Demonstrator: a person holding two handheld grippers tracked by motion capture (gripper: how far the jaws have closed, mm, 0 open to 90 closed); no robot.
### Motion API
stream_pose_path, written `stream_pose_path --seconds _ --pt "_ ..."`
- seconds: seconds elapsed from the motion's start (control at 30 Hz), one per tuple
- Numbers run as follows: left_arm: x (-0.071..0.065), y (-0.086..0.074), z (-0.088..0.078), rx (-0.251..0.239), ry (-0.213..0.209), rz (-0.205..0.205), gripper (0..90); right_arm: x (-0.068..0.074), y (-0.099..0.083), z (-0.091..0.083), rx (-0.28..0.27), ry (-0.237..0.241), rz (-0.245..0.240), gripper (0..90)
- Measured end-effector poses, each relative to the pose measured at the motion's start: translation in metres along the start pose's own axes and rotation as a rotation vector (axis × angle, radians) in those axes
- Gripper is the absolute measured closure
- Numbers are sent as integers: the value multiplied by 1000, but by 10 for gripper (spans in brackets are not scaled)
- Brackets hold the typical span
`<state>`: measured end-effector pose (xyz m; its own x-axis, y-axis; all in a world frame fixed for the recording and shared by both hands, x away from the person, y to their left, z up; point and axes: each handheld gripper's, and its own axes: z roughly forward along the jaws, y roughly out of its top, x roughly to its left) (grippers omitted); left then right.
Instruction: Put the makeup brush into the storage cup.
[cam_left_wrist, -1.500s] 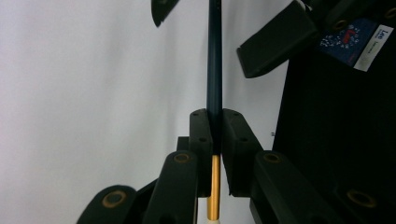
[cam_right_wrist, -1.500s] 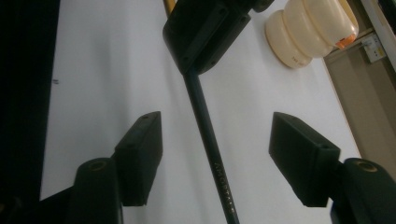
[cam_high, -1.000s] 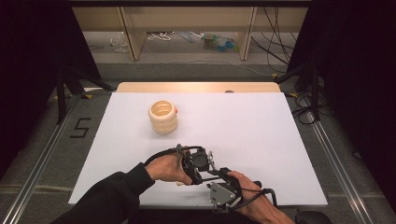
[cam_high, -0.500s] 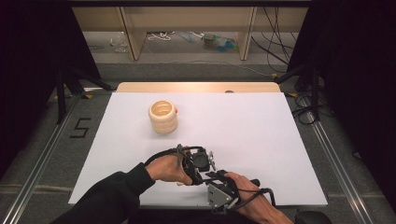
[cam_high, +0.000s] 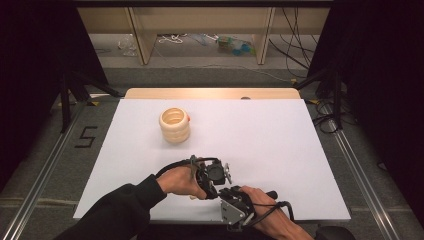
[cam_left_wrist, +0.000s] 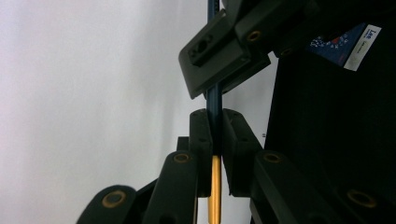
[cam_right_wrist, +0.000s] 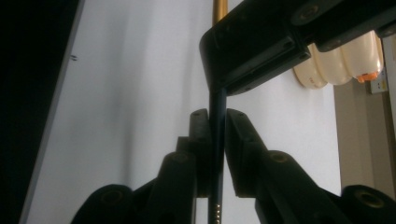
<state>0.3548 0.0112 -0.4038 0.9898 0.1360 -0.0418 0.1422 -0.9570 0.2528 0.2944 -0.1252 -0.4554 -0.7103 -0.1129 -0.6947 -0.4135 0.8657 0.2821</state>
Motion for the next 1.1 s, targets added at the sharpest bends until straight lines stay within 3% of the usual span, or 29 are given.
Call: stream_pose_path --seconds 0.17,0.43,0.6,0.63,0.73,0.77,0.83,0.87,0.97,1.0,1.03,1.07,1.1 --pt "0 0 0 1 -4 2 829 1 1 -1 4 -1 -18 839" --pt "0 0 -1 -4 -10 1 828 0 1 -2 3 9 -6 841" --pt "5 -2 -6 -21 -11 -5 725 0 -1 -4 11 22 31 841" --pt "7 -4 -11 -48 -8 -27 698 1 -1 -4 14 17 60 841" --pt "8 -7 -15 -62 -18 -26 669 -2 -3 -6 8 24 55 842" --pt "9 -8 -17 -76 -12 -25 617 -3 -5 -7 8 16 80 841" --pt "12 -11 -21 -110 -1 -39 589 -5 -7 -6 -8 20 65 842" --pt "15 -15 -24 -175 18 -95 531 -6 -8 -9 -5 21 97 842" --pt "20 -19 -27 -194 43 -114 474 -6 -11 -11 -3 22 135 842" --pt "25 -25 -32 -179 57 -94 459 -13 -13 -10 -40 9 53 841" --pt "25 -25 -32 -179 57 -94 445 -13 -13 -10 -40 9 53 841" --pt "27 -27 -33 -195 67 -100 445 -9 -15 -12 -28 24 127 842" --pt "29 -30 -34 -209 74 -112 421 -9 -15 -13 -28 42 148 842"
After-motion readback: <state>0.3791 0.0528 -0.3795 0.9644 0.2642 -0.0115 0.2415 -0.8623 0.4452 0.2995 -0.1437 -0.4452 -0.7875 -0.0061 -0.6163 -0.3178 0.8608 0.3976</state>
